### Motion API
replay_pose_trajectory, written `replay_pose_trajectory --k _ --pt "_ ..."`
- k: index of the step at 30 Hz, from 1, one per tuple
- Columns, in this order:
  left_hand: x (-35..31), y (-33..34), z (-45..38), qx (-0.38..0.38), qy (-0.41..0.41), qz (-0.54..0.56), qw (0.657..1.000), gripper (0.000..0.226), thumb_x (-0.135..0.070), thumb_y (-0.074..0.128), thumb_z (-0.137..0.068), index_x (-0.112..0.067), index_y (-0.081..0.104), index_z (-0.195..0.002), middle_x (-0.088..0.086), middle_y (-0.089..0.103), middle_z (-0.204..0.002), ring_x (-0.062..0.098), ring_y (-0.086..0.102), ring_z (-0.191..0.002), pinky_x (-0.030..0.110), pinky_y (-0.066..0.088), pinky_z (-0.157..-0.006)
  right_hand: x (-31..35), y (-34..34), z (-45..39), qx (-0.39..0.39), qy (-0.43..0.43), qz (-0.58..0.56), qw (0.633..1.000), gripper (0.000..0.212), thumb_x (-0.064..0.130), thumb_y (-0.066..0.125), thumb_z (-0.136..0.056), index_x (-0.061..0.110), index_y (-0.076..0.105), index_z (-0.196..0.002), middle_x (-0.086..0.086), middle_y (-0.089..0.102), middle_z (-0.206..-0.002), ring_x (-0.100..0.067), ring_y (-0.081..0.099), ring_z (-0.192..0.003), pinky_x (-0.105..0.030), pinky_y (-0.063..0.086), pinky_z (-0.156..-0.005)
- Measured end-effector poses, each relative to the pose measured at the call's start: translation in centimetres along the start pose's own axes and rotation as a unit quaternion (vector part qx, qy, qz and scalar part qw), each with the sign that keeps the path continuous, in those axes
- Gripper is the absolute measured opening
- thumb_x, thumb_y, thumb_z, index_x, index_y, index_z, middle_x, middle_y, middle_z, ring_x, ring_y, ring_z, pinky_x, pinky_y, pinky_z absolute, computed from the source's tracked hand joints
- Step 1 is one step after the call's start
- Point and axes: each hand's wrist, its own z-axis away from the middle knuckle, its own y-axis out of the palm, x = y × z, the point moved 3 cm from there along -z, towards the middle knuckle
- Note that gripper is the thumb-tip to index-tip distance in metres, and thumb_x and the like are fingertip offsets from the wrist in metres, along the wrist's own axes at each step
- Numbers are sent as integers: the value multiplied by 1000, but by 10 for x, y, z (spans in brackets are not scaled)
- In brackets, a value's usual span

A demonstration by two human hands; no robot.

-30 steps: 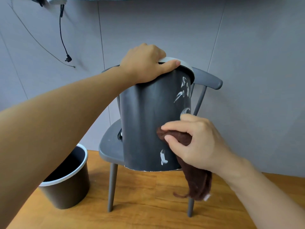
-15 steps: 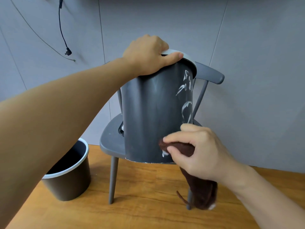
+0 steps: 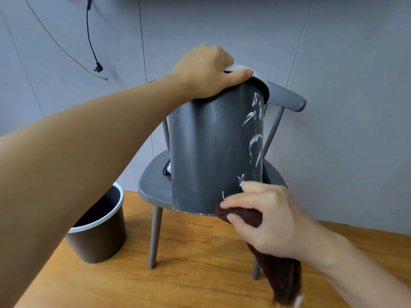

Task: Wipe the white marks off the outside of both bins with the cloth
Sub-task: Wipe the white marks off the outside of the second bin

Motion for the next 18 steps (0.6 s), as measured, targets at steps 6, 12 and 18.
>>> replay_pose_trajectory --k 6,12,18 --pt "2 0 0 -1 12 -10 1000 70 -79 39 -88 -13 33 -64 6 43 -59 25 42 -59 35 23 -50 -2 -5 -6 -91 33 -20 995 21 29 74 -90 33 81 -109 22 43 -72 0 53 -67 -6 36 -57" --pt "-4 1 0 -2 18 -14 1000 72 -80 38 -86 -12 29 -64 7 39 -59 25 38 -58 36 21 -50 1 -4 -7 -1 41 10 999 23 41 63 -89 40 76 -108 19 54 -78 -3 57 -72 -13 41 -61" --pt "-10 -1 1 2 16 -19 1000 71 -79 39 -87 -13 29 -64 5 38 -58 22 37 -56 36 21 -50 0 -15 -5 -59 36 -45 997 19 28 73 -86 34 80 -103 21 59 -79 -3 61 -75 -12 44 -65"
